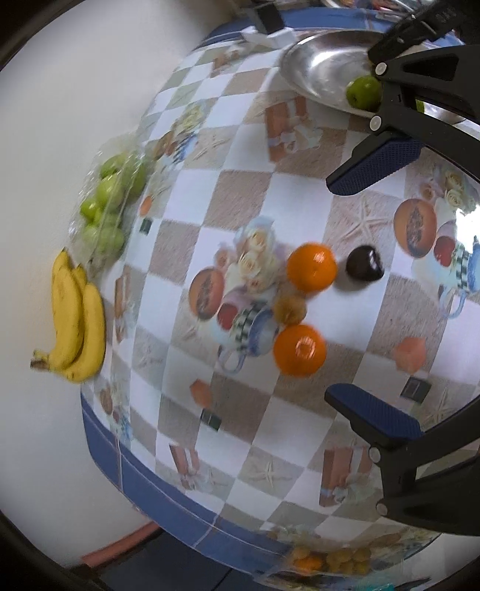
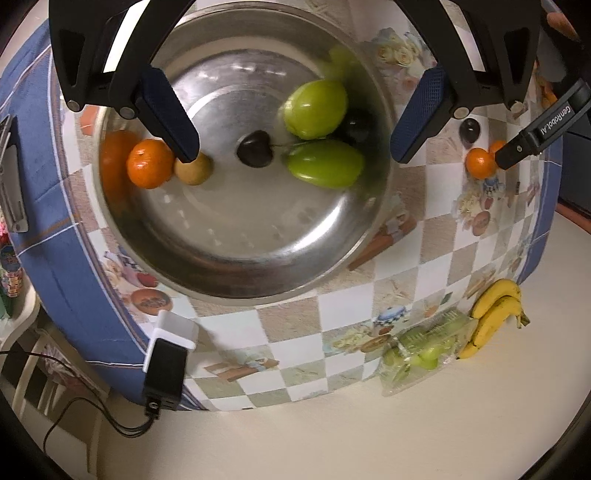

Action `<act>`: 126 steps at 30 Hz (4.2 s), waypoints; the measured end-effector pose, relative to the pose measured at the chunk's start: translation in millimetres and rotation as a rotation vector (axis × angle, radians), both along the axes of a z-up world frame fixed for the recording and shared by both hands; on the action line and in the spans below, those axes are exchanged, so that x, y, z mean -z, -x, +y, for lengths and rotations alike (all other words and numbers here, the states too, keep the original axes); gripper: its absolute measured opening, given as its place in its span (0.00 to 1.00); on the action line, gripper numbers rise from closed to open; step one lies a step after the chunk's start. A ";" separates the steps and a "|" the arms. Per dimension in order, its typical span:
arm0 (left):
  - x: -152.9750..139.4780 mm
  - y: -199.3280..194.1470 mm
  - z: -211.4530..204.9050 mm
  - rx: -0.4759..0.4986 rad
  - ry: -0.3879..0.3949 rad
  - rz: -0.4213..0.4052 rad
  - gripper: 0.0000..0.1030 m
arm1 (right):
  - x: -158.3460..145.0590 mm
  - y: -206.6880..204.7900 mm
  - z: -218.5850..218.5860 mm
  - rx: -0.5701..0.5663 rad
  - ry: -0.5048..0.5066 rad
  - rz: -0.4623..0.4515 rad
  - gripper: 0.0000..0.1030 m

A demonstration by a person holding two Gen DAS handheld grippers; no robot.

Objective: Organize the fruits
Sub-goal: 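Move both tools back toward the remaining orange and dark plum, then grasp an orange with the left gripper while the right gripper grasps the last plum, then carry the orange and plum over the steel bowl and release both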

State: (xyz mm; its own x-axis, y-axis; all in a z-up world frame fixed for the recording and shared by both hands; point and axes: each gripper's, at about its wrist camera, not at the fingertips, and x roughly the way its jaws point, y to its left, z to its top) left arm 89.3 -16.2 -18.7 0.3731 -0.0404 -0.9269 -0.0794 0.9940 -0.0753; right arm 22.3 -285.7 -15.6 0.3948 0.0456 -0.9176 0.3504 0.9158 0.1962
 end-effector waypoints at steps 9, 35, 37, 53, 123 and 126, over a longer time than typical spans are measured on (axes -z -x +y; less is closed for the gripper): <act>-10.6 -7.5 50.9 -0.106 0.016 -0.035 1.00 | -1.4 -12.9 53.3 -0.139 0.008 -0.024 1.00; 33.0 -22.9 85.3 -0.095 0.079 0.037 1.00 | 48.5 -40.2 178.7 -0.396 -0.036 0.033 1.00; 35.2 -23.2 89.2 -0.104 0.107 0.044 1.00 | 50.6 -41.3 180.8 -0.403 -0.027 0.035 1.00; 41.7 -29.6 85.3 -0.097 0.213 0.099 0.84 | 52.6 -45.7 204.3 -0.468 -0.017 0.021 0.56; -23.6 -5.5 -14.6 0.092 0.158 -0.040 0.40 | -24.3 -11.4 27.9 -0.064 -0.007 -0.098 0.29; -23.6 -1.4 -31.2 0.122 0.139 -0.040 0.40 | -24.9 -8.4 14.6 -0.037 -0.011 -0.100 0.29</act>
